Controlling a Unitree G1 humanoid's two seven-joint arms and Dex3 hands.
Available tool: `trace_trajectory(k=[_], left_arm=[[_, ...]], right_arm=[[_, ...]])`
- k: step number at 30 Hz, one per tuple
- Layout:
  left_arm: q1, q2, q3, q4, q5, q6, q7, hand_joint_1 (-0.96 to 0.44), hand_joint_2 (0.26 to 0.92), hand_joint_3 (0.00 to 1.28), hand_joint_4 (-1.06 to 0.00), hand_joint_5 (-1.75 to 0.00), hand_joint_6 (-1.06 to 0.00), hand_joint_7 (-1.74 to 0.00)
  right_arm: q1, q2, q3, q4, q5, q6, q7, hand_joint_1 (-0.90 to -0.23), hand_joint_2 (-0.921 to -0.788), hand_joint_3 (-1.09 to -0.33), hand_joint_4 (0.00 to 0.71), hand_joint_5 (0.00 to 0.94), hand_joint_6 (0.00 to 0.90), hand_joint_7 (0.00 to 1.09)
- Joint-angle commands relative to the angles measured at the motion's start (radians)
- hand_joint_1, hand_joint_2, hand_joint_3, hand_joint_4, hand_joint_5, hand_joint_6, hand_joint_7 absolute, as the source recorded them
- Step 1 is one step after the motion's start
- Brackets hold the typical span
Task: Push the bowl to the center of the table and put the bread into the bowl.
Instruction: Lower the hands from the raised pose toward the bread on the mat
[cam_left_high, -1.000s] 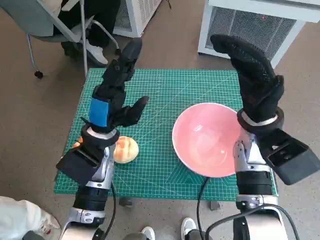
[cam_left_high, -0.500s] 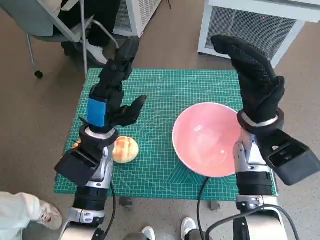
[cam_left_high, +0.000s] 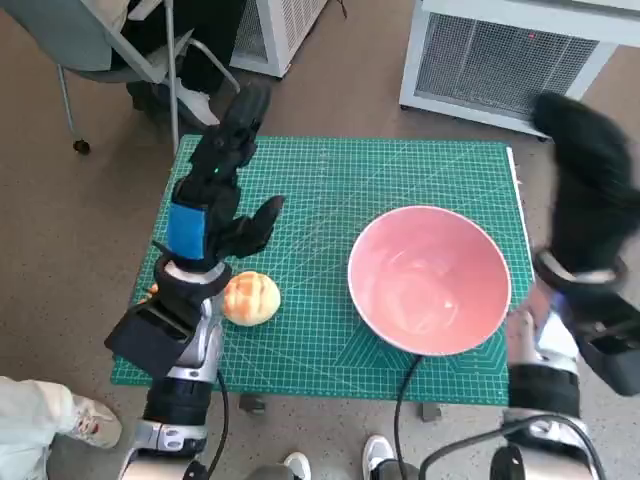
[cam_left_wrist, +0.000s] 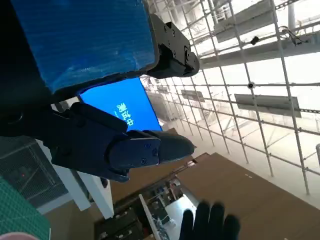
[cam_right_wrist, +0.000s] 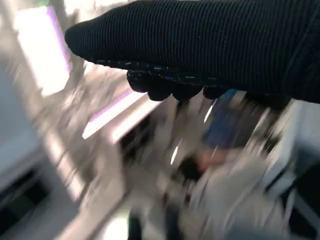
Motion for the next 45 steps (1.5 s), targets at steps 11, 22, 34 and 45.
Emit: trace_trajectory(k=[11,22,34,45], left_arm=[[0.057,-0.003,0.013,-0.054,-0.033,-0.007,-0.004,-0.64,0.921,0.38,-0.31,0.00,-0.39,0.00],[0.063,0.002,0.011,-0.050,-0.058,-0.002,-0.031,-0.64,0.921,0.41,-0.31,0.00,-0.37,0.00],[0.057,0.019,0.010,-0.052,-0.075,0.046,-0.070,-0.65,0.921,0.41,-0.32,0.00,-0.36,0.00],[0.067,0.030,0.021,-0.085,-0.059,0.070,-0.068,-0.65,0.921,0.40,-0.31,0.00,-0.35,0.00]], right_arm=[[0.185,0.009,-0.079,0.116,-0.172,-0.073,-0.275,-0.456,-0.921,-0.943,0.198,0.035,-0.001,0.59],[0.260,0.044,-0.060,0.317,-0.139,-0.084,-0.258,-0.464,-0.921,-1.004,0.155,0.024,-0.001,0.50],[0.188,0.100,-0.084,0.523,-0.042,0.014,-0.120,-0.476,-0.921,-0.971,0.123,0.003,-0.001,0.40],[0.066,0.121,-0.083,0.602,-0.050,0.120,-0.143,-0.525,-0.921,-0.882,0.174,0.017,0.012,0.52]])
